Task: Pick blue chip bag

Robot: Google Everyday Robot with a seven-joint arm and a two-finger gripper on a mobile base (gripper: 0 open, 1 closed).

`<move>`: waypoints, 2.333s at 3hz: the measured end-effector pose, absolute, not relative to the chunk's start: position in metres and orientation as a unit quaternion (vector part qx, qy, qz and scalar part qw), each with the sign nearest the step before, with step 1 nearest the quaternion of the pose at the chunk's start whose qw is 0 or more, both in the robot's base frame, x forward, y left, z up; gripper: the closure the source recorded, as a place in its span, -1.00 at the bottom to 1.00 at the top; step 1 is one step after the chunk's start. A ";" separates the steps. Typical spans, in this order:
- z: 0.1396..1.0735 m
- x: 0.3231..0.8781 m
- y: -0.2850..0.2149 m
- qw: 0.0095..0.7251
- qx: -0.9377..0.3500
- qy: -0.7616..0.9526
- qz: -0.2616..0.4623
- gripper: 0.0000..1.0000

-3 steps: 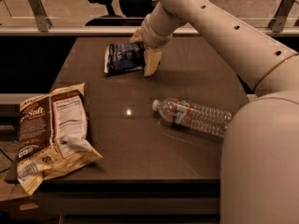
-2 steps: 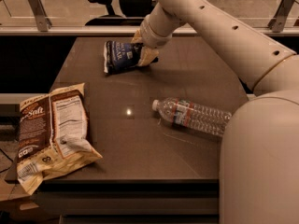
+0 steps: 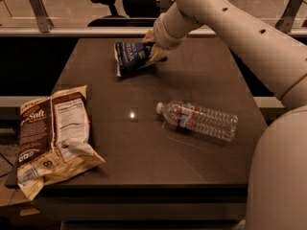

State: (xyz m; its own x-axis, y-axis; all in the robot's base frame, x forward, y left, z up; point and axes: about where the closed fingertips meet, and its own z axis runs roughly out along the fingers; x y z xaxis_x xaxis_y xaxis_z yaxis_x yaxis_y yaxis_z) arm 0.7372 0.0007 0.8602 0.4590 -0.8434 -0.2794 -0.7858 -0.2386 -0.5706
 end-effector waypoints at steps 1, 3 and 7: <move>0.878 0.731 -0.011 0.348 -0.782 0.516 -0.041 1.00; 0.924 0.716 -0.026 0.388 -0.781 0.490 -0.001 1.00; 0.998 0.669 -0.071 0.408 -0.766 0.497 -0.021 1.00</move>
Offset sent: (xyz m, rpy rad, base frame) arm -0.0222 -0.0380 0.0758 0.1492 -0.0237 0.0780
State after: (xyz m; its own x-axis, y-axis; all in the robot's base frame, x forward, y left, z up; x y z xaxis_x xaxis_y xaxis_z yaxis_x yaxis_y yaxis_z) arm 0.6687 -0.0710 0.9984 0.5045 -0.7786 -0.3731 -0.7443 -0.1732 -0.6450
